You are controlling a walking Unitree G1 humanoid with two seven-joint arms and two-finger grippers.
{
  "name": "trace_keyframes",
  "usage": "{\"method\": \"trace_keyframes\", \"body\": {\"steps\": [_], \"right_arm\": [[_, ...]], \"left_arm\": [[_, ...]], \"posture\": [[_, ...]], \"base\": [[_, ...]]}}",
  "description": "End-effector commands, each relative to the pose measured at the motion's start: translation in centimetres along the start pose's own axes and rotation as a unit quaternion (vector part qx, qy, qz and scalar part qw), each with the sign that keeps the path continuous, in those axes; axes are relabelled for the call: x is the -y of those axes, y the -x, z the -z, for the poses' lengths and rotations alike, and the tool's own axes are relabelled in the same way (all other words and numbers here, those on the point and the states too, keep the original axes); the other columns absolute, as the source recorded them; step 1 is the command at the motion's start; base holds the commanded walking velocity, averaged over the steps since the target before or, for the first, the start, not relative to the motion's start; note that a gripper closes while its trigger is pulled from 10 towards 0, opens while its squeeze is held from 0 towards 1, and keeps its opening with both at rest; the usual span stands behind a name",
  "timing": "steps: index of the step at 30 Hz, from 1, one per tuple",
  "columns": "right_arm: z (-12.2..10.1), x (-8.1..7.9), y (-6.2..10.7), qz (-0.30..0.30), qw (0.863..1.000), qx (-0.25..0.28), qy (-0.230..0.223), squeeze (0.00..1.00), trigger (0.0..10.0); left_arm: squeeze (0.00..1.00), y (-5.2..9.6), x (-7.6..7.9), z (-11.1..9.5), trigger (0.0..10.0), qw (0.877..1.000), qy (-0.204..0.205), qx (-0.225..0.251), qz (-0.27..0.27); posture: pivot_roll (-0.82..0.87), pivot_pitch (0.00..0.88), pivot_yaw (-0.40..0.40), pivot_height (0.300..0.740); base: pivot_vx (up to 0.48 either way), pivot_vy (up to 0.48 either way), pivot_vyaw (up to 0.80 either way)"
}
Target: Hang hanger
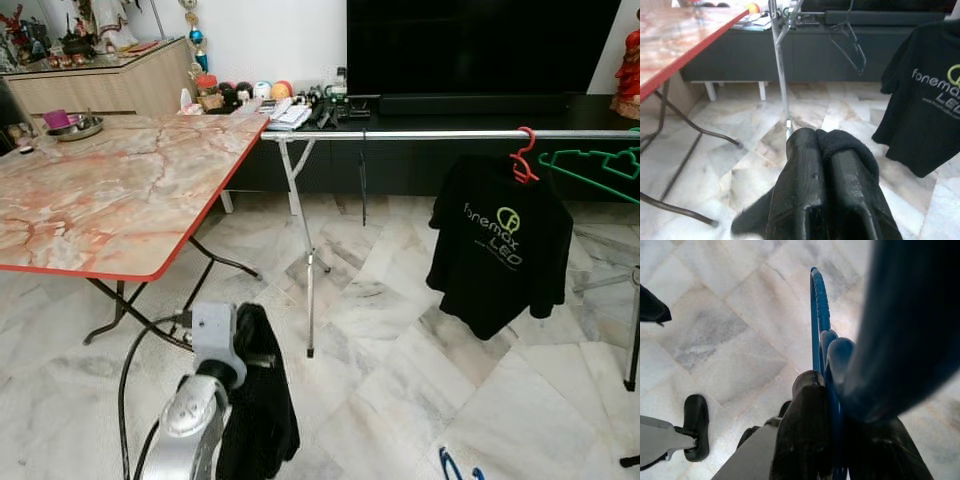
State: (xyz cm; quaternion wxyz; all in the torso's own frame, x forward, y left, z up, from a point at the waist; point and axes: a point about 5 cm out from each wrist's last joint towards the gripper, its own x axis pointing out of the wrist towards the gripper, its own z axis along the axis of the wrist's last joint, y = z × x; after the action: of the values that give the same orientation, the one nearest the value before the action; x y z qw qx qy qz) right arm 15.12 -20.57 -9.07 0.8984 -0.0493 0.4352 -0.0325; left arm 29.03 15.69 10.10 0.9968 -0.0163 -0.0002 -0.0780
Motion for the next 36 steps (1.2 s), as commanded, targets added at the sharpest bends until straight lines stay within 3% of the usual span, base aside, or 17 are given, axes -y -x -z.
{"method": "trace_keyframes", "body": {"steps": [1,4,9,15,21,36], "right_arm": [[0.7,0.3,0.3,0.003,1.0,-0.006,0.026,0.0,10.0],[1.1,0.8,0.4,0.009,0.999,-0.012,0.043,0.0,10.0],[1.2,1.3,0.5,0.017,0.999,-0.012,0.03,0.0,10.0],[0.6,0.8,0.3,0.009,1.0,-0.005,0.023,0.0,10.0],[-0.3,0.5,-0.1,-0.002,1.0,0.003,0.023,0.0,10.0],[-0.2,0.1,-0.1,-0.009,1.0,-0.003,0.018,0.0,10.0]], "left_arm": [[0.0,0.2,-0.4,-0.9,10.0,1.0,-0.019,0.019,0.001],[0.0,0.2,-0.8,-0.9,10.0,1.0,-0.02,0.017,-0.004],[0.0,0.3,-0.9,-1.0,10.0,1.0,-0.021,0.017,-0.004],[0.0,0.0,-0.9,-1.0,10.0,1.0,-0.015,0.015,-0.007],[0.0,0.1,-1.0,-0.9,10.0,1.0,-0.012,0.011,-0.022],[0.0,-0.4,-0.4,-1.5,10.0,1.0,-0.014,0.015,-0.012]], "posture": [[-0.03,0.0,0.074,0.74],[-0.03,0.0,0.077,0.74],[-0.04,0.0,0.079,0.74],[-0.03,0.0,0.06,0.74],[0.0,0.0,0.035,0.74],[0.01,0.006,0.04,0.74]], "base": [[0.0,0.0,0.0],[0.0,0.0,0.0],[0.0,0.0,0.0],[0.0,0.0,0.0],[0.0,0.388,0.0],[0.0,0.48,0.0]]}}
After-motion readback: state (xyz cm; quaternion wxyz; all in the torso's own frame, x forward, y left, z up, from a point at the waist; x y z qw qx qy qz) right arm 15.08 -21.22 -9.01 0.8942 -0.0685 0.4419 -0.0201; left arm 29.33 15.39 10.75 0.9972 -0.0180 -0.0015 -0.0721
